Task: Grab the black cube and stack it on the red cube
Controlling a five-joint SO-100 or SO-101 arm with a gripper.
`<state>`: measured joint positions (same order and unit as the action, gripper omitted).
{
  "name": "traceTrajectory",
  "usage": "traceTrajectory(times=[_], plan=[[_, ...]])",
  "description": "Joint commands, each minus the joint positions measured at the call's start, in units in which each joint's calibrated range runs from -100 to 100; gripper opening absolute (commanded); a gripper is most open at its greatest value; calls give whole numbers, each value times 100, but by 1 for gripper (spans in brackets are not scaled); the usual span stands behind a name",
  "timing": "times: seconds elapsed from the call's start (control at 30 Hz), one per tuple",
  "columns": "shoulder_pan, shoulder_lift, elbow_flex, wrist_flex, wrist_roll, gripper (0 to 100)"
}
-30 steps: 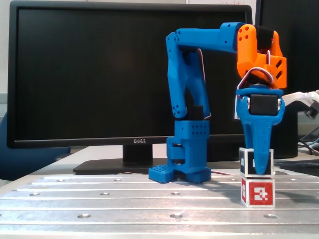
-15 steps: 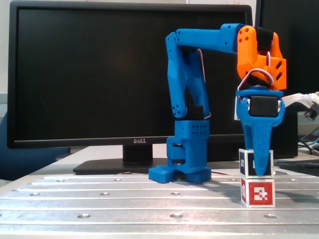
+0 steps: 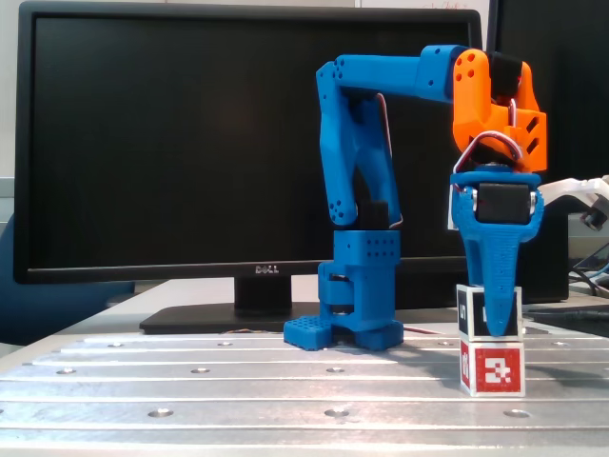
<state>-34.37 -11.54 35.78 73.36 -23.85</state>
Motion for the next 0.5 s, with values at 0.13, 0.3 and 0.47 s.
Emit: traceTrajectory(times=[0.13,0.3,0.47], plan=[[-14,-24,0,-38,-14,28],[-7,-24,0,5,-14,28],[15,-40,-37,56,-8,28]])
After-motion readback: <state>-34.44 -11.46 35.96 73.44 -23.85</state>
